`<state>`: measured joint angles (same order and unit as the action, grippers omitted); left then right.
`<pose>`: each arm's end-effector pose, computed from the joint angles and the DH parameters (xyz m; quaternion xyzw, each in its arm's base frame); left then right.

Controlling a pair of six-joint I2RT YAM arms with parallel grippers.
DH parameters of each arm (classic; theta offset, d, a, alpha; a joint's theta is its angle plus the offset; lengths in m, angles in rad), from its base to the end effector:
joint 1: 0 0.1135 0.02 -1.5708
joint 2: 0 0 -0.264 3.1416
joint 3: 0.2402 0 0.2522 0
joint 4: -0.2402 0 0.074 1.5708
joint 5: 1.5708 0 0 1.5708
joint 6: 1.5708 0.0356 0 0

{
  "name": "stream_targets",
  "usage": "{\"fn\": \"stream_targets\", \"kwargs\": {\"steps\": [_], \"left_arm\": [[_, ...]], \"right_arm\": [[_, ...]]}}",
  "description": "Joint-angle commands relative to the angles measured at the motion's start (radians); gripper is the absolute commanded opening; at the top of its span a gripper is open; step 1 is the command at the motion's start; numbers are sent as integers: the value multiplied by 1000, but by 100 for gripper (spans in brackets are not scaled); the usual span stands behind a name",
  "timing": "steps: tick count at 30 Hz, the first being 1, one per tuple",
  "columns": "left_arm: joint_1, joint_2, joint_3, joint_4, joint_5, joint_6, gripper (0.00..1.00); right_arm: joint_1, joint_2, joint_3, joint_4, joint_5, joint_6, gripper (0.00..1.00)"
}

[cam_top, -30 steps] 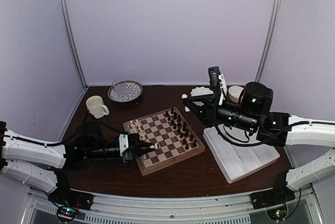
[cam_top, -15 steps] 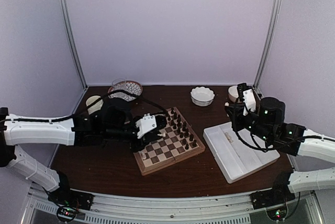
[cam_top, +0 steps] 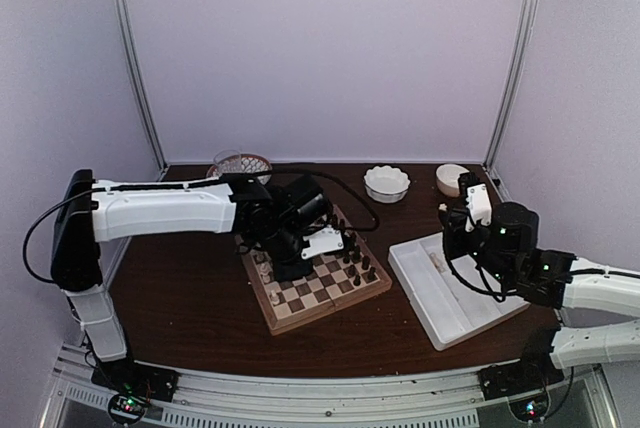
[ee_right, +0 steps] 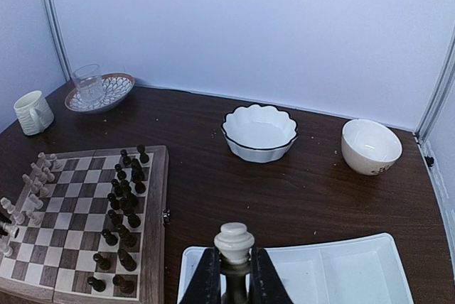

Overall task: Set up the chess pieces on the board
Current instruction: Place the pawn on the chessboard.

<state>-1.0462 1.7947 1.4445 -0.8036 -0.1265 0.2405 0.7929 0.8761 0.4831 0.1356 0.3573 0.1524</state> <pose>0.1910 -0.3211 0.2433 0.5753 0.7890 -0.0241 0.2143 0.1521 0.1366 0.2506 -0.1424 0.7739 0.1482 0.5990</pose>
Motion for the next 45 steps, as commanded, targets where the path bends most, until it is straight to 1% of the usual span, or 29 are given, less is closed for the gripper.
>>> {"fn": "stream_targets", "kwargs": {"steps": [1, 3, 6, 10, 17, 21, 26, 32, 40, 43, 45], "left_arm": [[-38, 108, 152, -291, -129, 5, 4], [-38, 144, 209, -345, -150, 2, 3], [-38, 189, 292, -422, -149, 1, 6], [-38, 274, 416, -558, -192, -12, 7], [-38, 402, 489, -680, -208, 14, 8], [-39, 443, 496, -692, -236, 23, 8], [-40, 457, 503, -690, -238, 25, 8], [-41, 478, 514, -690, -236, 20, 13], [-49, 508, 533, -692, -213, 19, 16], [-49, 515, 539, -691, -216, 16, 20], [-49, 518, 544, -691, -216, 9, 26]], "right_arm": [[-5, -43, -25, 28, 64, -4, 0], [-6, -54, -34, 31, 62, -3, 0], [-6, -58, -38, 34, 62, -5, 0], [-6, -72, -40, 27, 71, -4, 0], [-7, -70, -44, 32, 64, -1, 0], [-7, -74, -46, 32, 67, -1, 0], [-7, -69, -49, 38, 65, 0, 0], [-7, -64, -46, 39, 64, -1, 0], [-7, -67, -46, 39, 65, -1, 0], [-7, -69, -47, 38, 64, 0, 0], [-7, -70, -47, 38, 64, 0, 0]]}}
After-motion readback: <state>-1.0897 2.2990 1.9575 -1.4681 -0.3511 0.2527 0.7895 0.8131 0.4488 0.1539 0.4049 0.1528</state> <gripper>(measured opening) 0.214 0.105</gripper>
